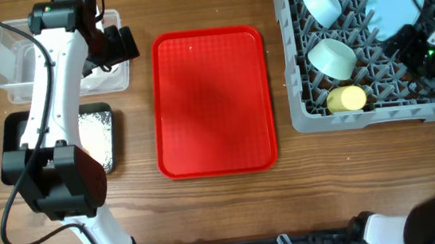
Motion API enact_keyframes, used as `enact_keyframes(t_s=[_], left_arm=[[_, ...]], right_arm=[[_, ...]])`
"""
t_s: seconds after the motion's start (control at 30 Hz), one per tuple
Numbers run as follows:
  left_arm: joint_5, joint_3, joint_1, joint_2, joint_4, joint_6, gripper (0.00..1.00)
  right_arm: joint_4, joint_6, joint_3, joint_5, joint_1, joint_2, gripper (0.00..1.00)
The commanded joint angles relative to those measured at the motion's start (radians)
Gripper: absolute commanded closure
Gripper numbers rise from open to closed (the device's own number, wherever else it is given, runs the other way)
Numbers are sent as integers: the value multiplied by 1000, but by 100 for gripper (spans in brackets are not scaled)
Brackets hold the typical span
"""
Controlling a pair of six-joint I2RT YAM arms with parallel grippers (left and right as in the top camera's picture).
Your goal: Sort waste into correct bins and load items into the dishwasher rack
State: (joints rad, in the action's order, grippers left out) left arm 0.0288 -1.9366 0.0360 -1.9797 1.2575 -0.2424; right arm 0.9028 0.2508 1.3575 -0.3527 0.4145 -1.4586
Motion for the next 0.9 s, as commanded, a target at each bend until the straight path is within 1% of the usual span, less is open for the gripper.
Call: enact_keyframes(t_s=[0.0, 0.1, 0.17, 0.2, 0.3, 0.33, 0.57, 0.73, 0.87], left_arm=[[6, -6, -6, 27, 0, -9, 0], [6, -6, -6, 27, 0, -9, 0], [6, -6, -6, 27, 0, -9, 0], [6, -6, -6, 27, 0, -9, 0], [6, -6, -6, 27, 0, -9, 0], [6, -6, -6, 27, 0, -9, 0], [6, -6, -6, 27, 0, -9, 0], [6, -6, -6, 27, 0, -9, 0], [6, -6, -6, 27, 0, -9, 0]], right_arm=[[88, -278, 49, -127, -72, 184, 7], [171, -299, 49, -113, -127, 280, 0], [211, -282, 49, -108, -148, 336, 0], [227, -246, 49, -109, -150, 365, 0], [241, -162, 49, -108, -150, 418, 0], [241, -162, 49, -108, -150, 430, 0], [259, -161, 49, -109, -150, 444, 0], [280, -27, 49, -108, -150, 430, 0], [262, -47, 44, -84, -150, 419, 0]])
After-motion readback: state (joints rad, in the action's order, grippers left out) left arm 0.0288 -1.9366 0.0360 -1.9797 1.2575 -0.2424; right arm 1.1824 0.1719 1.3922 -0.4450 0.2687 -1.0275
